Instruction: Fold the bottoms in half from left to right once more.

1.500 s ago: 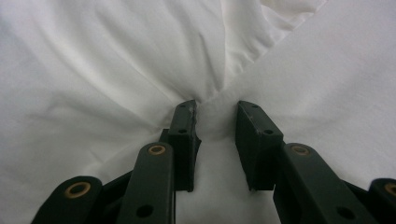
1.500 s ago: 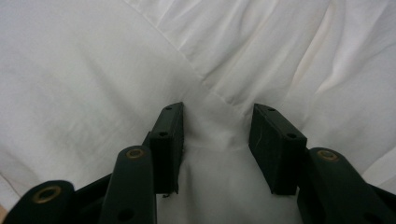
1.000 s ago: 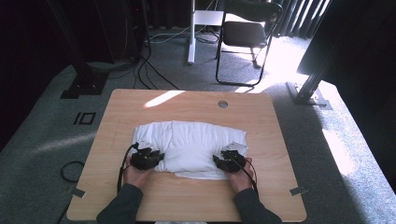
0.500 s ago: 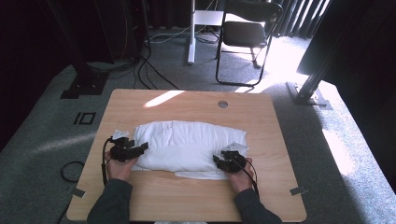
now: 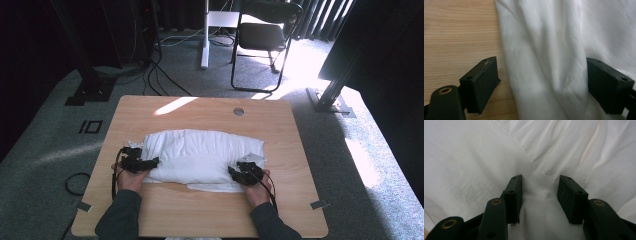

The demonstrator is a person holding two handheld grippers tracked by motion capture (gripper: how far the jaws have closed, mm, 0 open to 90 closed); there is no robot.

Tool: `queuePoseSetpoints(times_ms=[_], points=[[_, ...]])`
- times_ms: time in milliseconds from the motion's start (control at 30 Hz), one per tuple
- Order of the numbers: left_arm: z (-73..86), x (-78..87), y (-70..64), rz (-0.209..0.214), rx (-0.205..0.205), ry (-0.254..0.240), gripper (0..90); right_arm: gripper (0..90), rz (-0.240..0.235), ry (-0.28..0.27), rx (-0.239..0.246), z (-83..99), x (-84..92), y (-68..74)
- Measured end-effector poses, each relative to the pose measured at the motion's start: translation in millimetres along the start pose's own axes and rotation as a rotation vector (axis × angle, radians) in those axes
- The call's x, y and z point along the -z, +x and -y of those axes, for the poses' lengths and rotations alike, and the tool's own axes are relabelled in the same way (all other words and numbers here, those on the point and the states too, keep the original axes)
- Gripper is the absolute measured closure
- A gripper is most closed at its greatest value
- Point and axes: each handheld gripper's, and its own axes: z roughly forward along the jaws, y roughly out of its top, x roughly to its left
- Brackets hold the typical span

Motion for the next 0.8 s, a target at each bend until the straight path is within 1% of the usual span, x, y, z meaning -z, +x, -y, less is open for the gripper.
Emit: queuePoseSetpoints(times_ms=[67,100,133,167,200,233,267,333,367,400,433,467,500,533,567,633,667,700,767,800], points=[[-0.9,0.6,-5.9,-0.02,-0.033,0.009,25.4,54.1,0.001,-0.005,-0.002,0.6,0.0,0.3],[-1.8,1.9,-9.3,-0.008,-0.048,0.014,30.7,54.1,0.001,-0.006,-0.003,0.8,0.0,0.4],[-2.8,2.9,-11.6,0.003,-0.056,0.022,40.4,54.1,0.003,-0.008,-0.004,1.0,0.1,0.6],[-3.7,3.6,-14.0,0.017,-0.062,0.027,47.9,54.1,0.003,-0.008,-0.005,1.2,0.1,0.7],[-4.4,4.1,-15.4,0.034,-0.071,0.034,58.6,54.1,0.005,-0.009,-0.006,1.3,0.2,0.9],[-5.2,4.0,-16.2,0.072,-0.069,0.039,67.2,54.1,0.006,-0.009,-0.007,1.4,0.3,1.1],[-5.9,3.7,-15.0,0.093,-0.059,0.042,76.6,54.1,0.009,-0.008,-0.008,1.5,0.5,1.6],[-7.7,4.6,-11.1,0.109,-0.038,0.045,83.2,54.1,0.012,-0.004,-0.011,1.5,1.2,2.1],[-8.1,7.2,-6.5,0.145,-0.01,0.027,84.0,54.1,0.011,-0.001,-0.009,1.3,1.6,2.2],[-8.2,11.0,-3.1,0.176,0.009,0.004,84.3,54.0,0.01,0.009,-0.007,0.5,2.6,2.3],[-8.4,14.5,-0.4,0.196,0.018,-0.015,84.3,53.5,0.007,0.022,-0.007,-0.9,3.7,2.1],[-9.1,20.9,3.6,0.218,0.037,-0.038,84.4,52.7,0.008,0.034,-0.016,-2.7,5.2,1.7],[-10.1,25.3,5.9,0.23,0.049,-0.057,84.5,51.3,0.01,0.043,-0.041,-7.7,9.2,2.3],[-11.3,29.4,8.0,0.25,0.058,-0.078,84.5,50.9,0.014,0.033,-0.037,-13.2,12.9,4.3],[-12.2,32.1,9.3,0.264,0.063,-0.095,84.5,50.4,0.012,0.008,-0.028,-19.5,16.3,6.9],[-16.1,37.9,10.4,0.291,0.066,-0.117,84.5,49.0,-0.009,-0.034,-0.007,-32.1,19.9,13.1],[-17.9,40.5,10.3,0.305,0.066,-0.136,84.6,48.4,-0.013,-0.048,0.012,-41.4,19.0,18.2],[-19.9,43.1,10.1,0.321,0.071,-0.151,84.6,47.7,-0.017,-0.048,0.023,-48.5,16.4,22.4],[-24.1,48.7,10.0,0.345,0.079,-0.178,84.6,47.6,-0.018,-0.045,0.046,-59.7,7.0,30.1],[-25.8,51.3,10.3,0.367,0.089,-0.191,84.7,47.5,-0.021,-0.041,0.049,-63.7,1.0,33.3]])
